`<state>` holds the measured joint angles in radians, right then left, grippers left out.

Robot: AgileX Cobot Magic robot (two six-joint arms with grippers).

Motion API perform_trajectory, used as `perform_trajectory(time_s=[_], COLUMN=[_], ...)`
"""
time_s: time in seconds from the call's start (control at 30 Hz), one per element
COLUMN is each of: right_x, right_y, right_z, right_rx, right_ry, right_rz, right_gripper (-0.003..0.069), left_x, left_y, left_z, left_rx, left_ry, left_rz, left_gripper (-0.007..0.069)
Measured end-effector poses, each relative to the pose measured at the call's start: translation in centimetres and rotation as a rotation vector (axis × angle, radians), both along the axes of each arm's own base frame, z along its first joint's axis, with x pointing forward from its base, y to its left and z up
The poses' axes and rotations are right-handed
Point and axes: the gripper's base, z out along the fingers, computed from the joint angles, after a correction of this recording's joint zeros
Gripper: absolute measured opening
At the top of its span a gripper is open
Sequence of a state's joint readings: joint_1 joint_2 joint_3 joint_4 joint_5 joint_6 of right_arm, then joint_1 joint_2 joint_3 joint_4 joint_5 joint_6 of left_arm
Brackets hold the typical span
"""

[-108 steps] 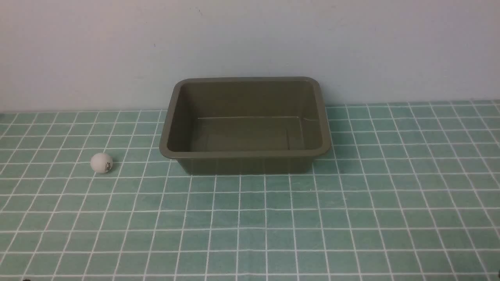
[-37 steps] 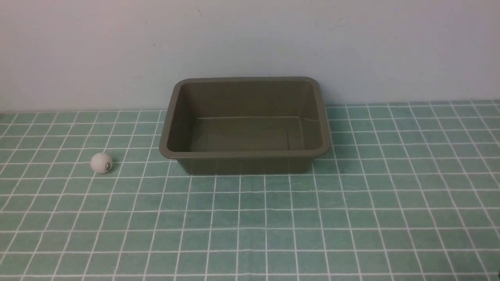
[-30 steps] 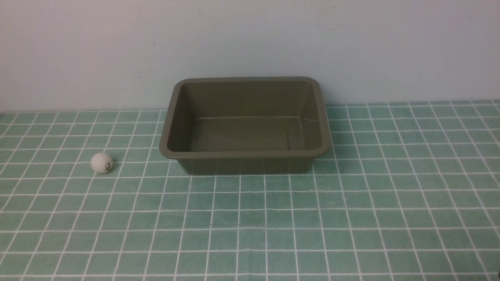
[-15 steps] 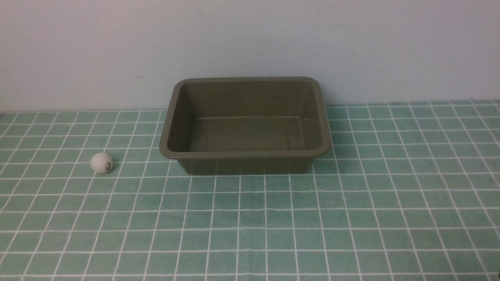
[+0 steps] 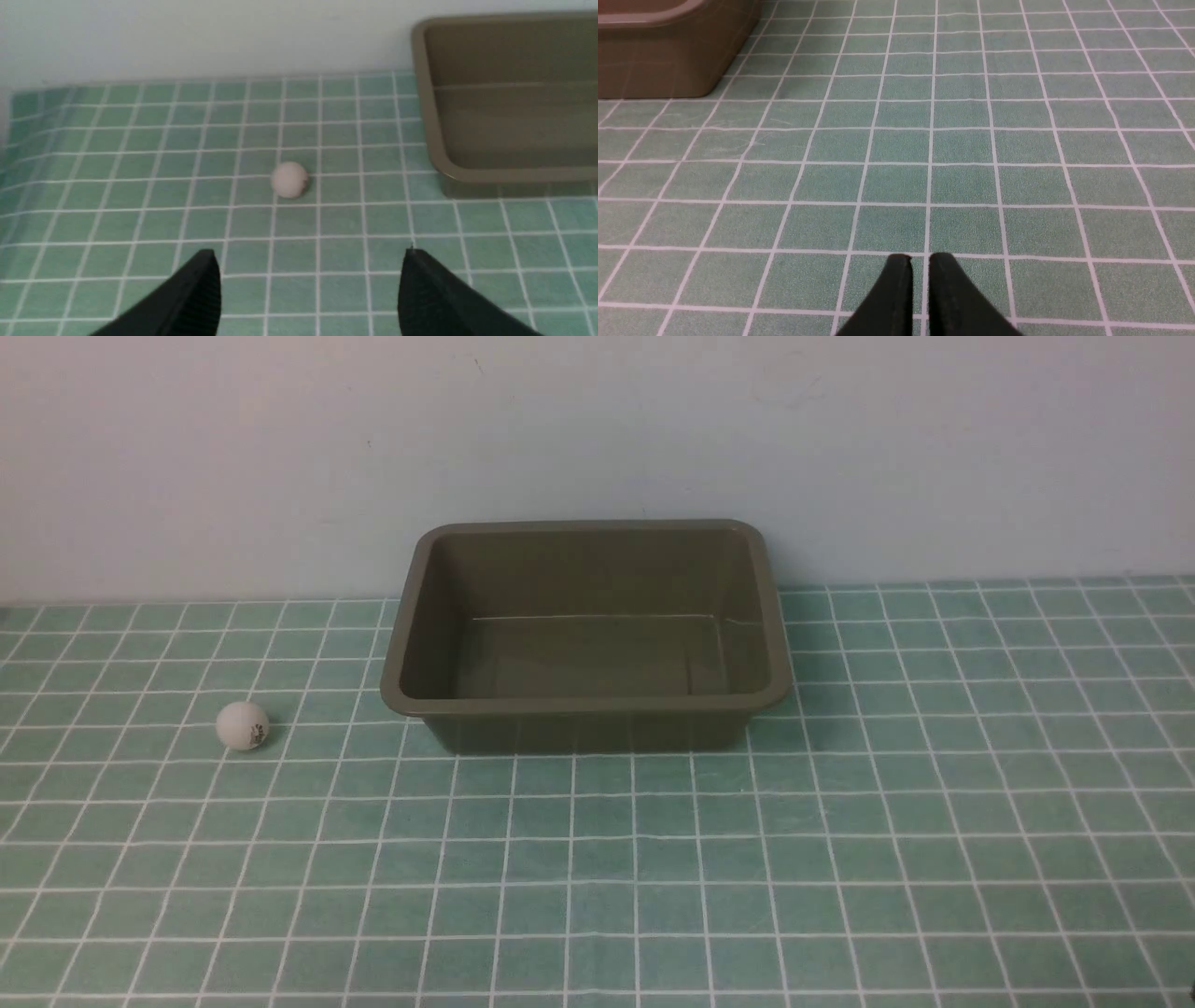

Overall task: Put the table tennis balls in the box on the green coffee tablecloth.
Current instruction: 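Reach for and grasp a ping pong ball on the table beside the basket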

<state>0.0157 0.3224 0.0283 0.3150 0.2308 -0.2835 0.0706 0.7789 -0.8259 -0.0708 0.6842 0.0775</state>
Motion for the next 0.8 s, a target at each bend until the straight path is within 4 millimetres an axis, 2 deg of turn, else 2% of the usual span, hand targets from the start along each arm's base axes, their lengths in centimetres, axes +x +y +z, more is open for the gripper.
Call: perform_trajectory(time_s=[0.1, 0.17, 0.3, 0.33, 0.5, 0.7, 0.8], right_x=[0.0, 0.0, 0.0, 0.0, 0.0, 0.0, 0.0], right_y=[0.0, 0.0, 0.0, 0.0, 0.0, 0.0, 0.0], right_z=[0.0, 0.0, 0.0, 0.0, 0.0, 0.0, 0.0], right_rx=[0.000, 0.000, 0.000, 0.000, 0.000, 0.000, 0.000], right_ry=[0.000, 0.000, 0.000, 0.000, 0.000, 0.000, 0.000], right_rz=[0.000, 0.000, 0.000, 0.000, 0.000, 0.000, 0.000], right_gripper=[0.0044, 0.0044, 0.0044, 0.0044, 0.0044, 0.0044, 0.0044], left_x=[3.9, 5.5, 10.8, 11.5, 16.0, 19.7, 20.9], left_y=[-0.4, -0.4, -0.1, 0.0, 0.5, 1.1, 1.3], left_z=[0.7, 1.1, 0.1, -0.1, -3.7, -9.2, -11.3], left_rx=[-0.038, -0.038, -0.046, -0.048, -0.035, -0.007, 0.007], left_ry=[0.136, 0.171, 0.290, 0.307, 0.435, 0.540, 0.561], left_rz=[-0.068, -0.086, -0.101, -0.102, -0.098, -0.088, -0.085], left_gripper=[0.0461, 0.0461, 0.0457, 0.0454, 0.0447, 0.0447, 0.0447])
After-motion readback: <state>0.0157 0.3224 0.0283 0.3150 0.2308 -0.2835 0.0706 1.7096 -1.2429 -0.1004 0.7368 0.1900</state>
